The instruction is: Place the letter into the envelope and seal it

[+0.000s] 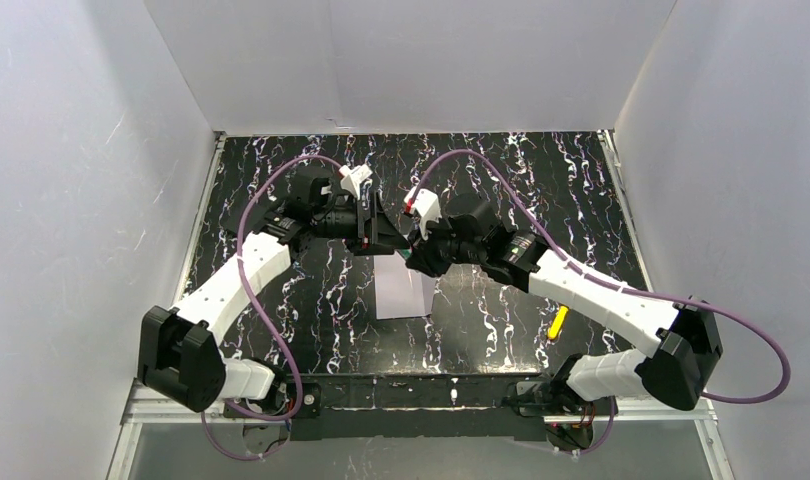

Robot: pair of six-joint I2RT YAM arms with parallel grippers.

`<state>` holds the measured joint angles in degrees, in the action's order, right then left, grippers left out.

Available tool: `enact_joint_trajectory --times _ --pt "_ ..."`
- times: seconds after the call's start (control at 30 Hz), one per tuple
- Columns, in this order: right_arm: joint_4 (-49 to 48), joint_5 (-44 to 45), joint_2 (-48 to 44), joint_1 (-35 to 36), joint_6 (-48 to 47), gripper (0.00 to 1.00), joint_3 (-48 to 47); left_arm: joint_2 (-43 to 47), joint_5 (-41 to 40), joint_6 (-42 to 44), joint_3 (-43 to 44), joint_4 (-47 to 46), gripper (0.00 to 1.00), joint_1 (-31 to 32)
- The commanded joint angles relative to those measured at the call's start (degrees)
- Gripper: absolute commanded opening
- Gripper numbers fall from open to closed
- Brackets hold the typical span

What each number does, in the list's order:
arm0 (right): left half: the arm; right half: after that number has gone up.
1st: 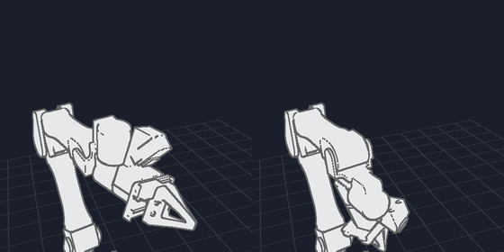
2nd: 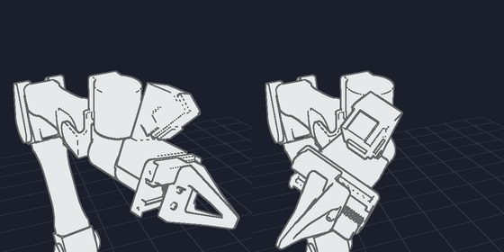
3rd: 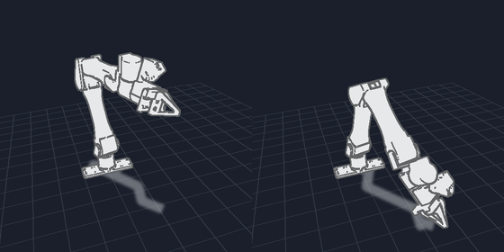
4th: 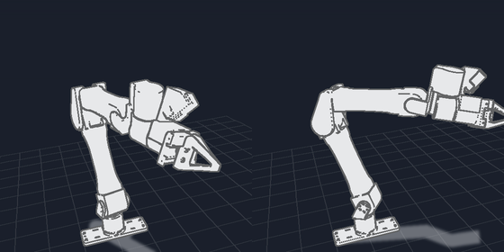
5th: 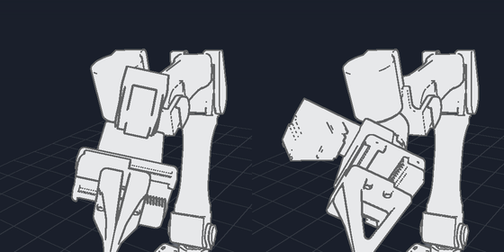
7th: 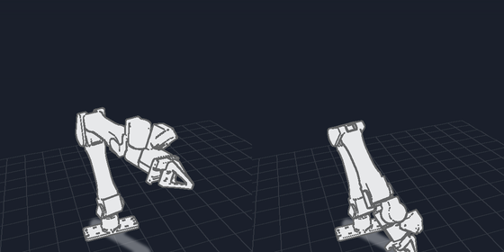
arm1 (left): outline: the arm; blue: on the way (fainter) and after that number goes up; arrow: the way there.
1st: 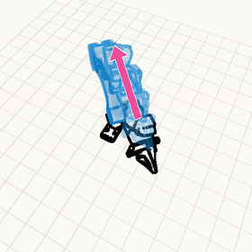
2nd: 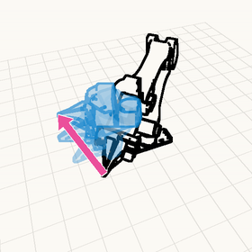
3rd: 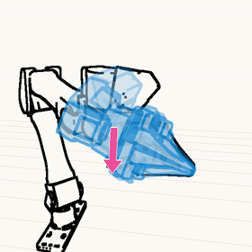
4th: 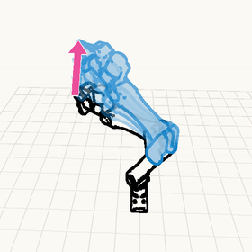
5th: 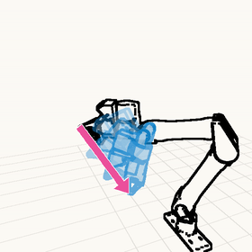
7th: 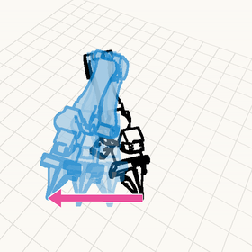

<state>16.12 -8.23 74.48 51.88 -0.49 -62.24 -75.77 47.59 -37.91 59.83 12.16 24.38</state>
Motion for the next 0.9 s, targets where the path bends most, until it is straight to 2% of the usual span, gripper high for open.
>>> enact_joint_trajectory --times 0.0,0.1,0.27,0.47,0.53,0.57,0.6,0.7,0.77,0.8,0.87 --pt "-1.18 -3.19 -0.13 0.24 -3.85 0.13 -2.96 -1.65 4.97 -3.26 1.68 1.44 0.58 -0.14" --pt "-0.68 -3.58 0.35 0.24 -4.87 0.13 -3.45 -2.59 6.88 -4.97 1.94 1.29 0.44 -0.12" --pt "0.44 -4.48 1.56 0.24 -7.13 0.13 -4.71 -3.65 6.79 -5.68 1.83 2.27 0.41 -0.11" --pt "1.61 -3.87 3.21 0.24 -6.88 0.12 -6.32 -3.59 9.49 -5.84 1.51 1.54 0.04 -0.13" --pt "1.60 -1.91 3.74 0.24 -4.74 0.13 -6.75 -3.07 9.78 -5.18 1.50 1.61 0.00 -0.12" --pt "1.86 -0.44 4.18 0.24 -3.36 0.17 -7.25 -2.87 9.50 -4.81 1.54 1.71 0.00 -0.18" --pt "2.16 1.25 4.40 0.20 -1.47 0.28 -7.74 -2.62 8.63 -4.40 1.63 1.86 0.00 -0.32" --pt "-0.03 3.07 1.96 -0.22 5.31 0.67 -6.98 -2.35 5.14 -4.76 1.84 0.08 0.00 -1.80" --pt "-5.45 3.59 -2.22 -1.17 11.00 0.85 -3.85 -1.74 3.27 -7.09 1.23 -4.42 0.00 -3.70" --pt "-8.18 3.66 -4.14 -2.00 14.45 0.91 -2.37 -1.29 2.46 -8.70 0.65 -7.47 0.00 -4.81" --pt "-11.97 5.47 -6.95 -4.33 23.60 0.94 -0.69 -0.64 1.33 -11.94 0.34 -13.46 0.00 -6.62"
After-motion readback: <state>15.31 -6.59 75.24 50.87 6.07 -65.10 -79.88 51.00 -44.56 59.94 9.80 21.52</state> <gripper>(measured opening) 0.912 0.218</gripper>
